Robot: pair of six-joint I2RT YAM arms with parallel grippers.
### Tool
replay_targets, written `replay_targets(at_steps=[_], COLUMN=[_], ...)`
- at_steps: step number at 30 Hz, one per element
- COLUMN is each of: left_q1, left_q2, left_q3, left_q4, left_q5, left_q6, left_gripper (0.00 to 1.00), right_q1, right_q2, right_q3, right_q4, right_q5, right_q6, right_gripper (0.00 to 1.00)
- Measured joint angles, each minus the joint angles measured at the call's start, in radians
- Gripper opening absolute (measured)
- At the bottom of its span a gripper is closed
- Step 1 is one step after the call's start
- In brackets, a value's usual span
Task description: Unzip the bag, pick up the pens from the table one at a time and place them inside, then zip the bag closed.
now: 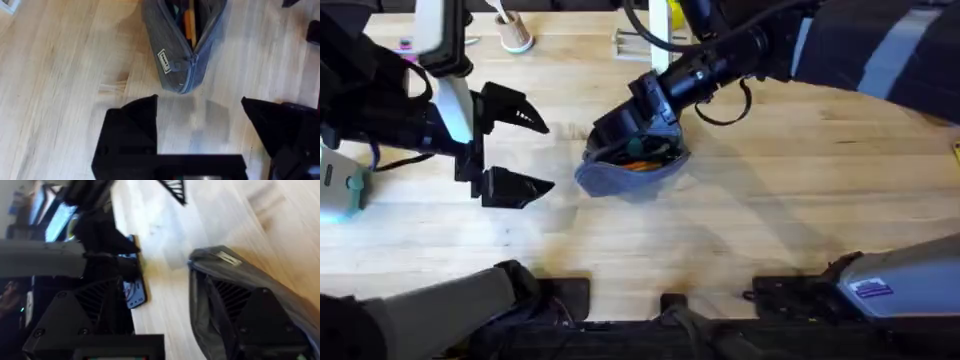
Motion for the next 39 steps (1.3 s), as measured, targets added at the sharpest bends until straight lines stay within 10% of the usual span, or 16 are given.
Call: replay_targets(at_steps=[15, 39], left_q1=[0.008, 0.013], left_q2=[0.145, 0.367], left_q3=[0.0, 0.0], left_q4=[0.027, 0.026], left_q5=[-0.004, -0.004], left_q6=[0.072, 0.231], left_gripper=[0.993, 0.993], right_q1=[0.093, 0.197], right_q2=[0.012, 0.18], right_q3=[0.113, 0.174], right_q4=[-0.047, -0.036], right_q5=[0.443, 0.486], right_q6=[0.164, 0.272], right_gripper=[0.993, 0.993])
